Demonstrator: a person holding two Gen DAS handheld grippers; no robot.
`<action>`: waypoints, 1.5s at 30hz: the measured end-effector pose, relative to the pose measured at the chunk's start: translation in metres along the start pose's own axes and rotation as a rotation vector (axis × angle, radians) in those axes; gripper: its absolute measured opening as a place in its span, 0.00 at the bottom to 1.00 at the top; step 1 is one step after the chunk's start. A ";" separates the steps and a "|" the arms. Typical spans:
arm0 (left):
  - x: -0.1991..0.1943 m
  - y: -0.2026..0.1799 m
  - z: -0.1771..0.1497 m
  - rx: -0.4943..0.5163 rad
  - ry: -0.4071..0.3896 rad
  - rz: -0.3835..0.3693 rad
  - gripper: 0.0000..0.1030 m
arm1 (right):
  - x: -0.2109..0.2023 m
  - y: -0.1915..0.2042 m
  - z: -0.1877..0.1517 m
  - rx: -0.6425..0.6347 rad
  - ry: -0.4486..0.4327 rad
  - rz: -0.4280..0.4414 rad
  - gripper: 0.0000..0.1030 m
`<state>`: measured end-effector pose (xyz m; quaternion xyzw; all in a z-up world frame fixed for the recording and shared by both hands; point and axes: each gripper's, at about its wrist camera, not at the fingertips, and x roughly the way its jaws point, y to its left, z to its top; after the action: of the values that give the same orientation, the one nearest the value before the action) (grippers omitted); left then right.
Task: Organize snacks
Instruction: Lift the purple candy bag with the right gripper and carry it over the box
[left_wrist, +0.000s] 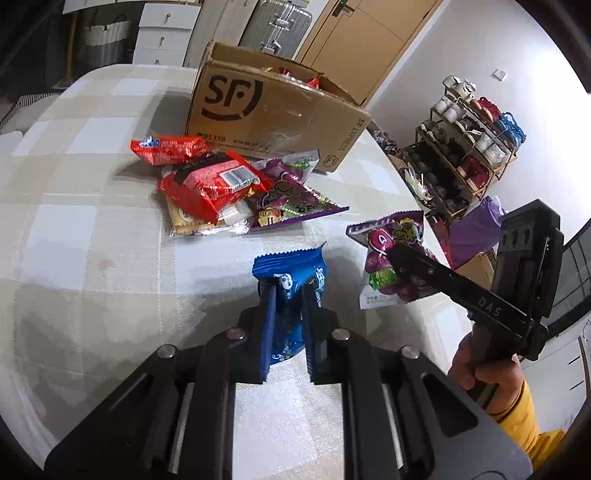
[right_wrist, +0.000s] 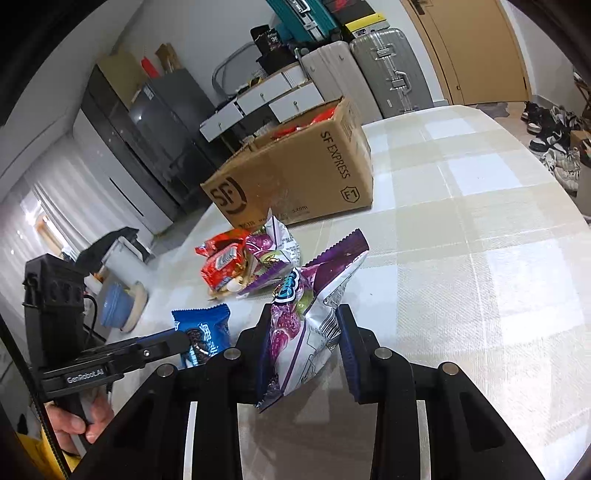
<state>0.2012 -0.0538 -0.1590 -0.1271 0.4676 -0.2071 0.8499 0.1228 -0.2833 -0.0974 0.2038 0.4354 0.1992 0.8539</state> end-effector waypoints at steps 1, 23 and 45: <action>-0.003 -0.001 0.000 0.000 -0.006 0.000 0.11 | -0.004 0.000 -0.001 0.003 -0.004 0.003 0.31; -0.100 -0.002 0.000 0.025 -0.164 0.000 0.11 | -0.052 0.053 0.010 -0.089 -0.095 0.024 0.31; -0.210 -0.002 0.011 0.004 -0.335 -0.012 0.11 | -0.074 0.112 0.050 -0.175 -0.146 0.043 0.31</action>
<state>0.1098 0.0429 0.0033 -0.1612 0.3181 -0.1890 0.9149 0.1055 -0.2367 0.0371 0.1518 0.3484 0.2391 0.8935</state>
